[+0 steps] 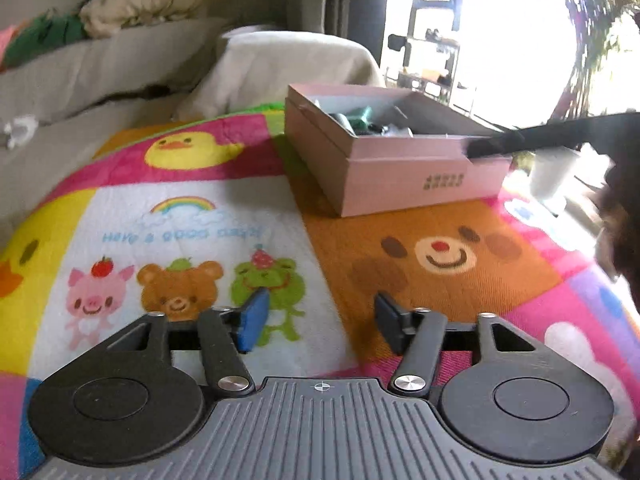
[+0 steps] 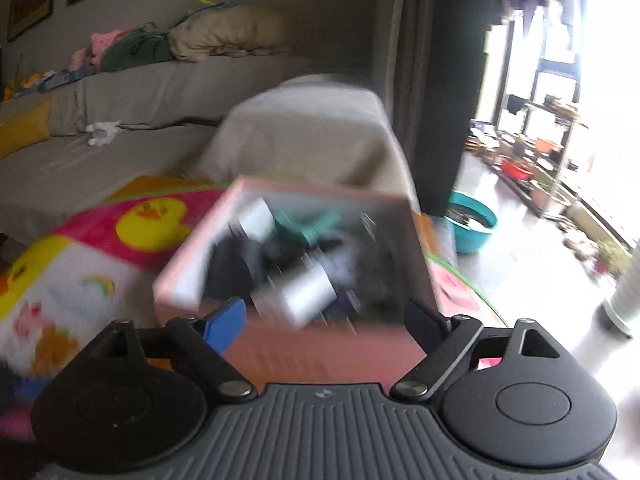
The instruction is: Organize rigid objects
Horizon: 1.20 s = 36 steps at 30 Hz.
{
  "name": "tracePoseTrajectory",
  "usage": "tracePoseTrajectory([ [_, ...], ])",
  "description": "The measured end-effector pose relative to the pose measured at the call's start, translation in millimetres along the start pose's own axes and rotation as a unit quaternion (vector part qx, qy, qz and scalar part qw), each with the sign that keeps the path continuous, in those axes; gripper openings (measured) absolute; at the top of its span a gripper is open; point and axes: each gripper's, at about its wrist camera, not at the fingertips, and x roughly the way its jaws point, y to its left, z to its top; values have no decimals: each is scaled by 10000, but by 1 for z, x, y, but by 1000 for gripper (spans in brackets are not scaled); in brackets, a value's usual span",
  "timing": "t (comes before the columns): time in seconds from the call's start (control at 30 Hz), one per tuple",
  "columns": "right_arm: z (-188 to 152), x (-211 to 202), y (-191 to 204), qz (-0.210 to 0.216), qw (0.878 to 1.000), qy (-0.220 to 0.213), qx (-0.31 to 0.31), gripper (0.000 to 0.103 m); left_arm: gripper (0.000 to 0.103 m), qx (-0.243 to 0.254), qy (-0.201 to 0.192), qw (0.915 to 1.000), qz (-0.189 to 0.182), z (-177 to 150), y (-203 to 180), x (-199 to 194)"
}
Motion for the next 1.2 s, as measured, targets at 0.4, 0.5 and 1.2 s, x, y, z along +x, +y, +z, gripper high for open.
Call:
tracePoseTrajectory([
  [0.4,-78,-3,-6,-276,9950,724,628,99,81,-349,-101,9965,754,12,-27,25],
  [0.5,-76,5,-6,-229,9940,855,639,103,82,-420,-106,9955,847,15,-29,29],
  [1.2,-83,5,-6,-351,9951,460,798,103,83,-418,-117,9952,881,14,-30,30],
])
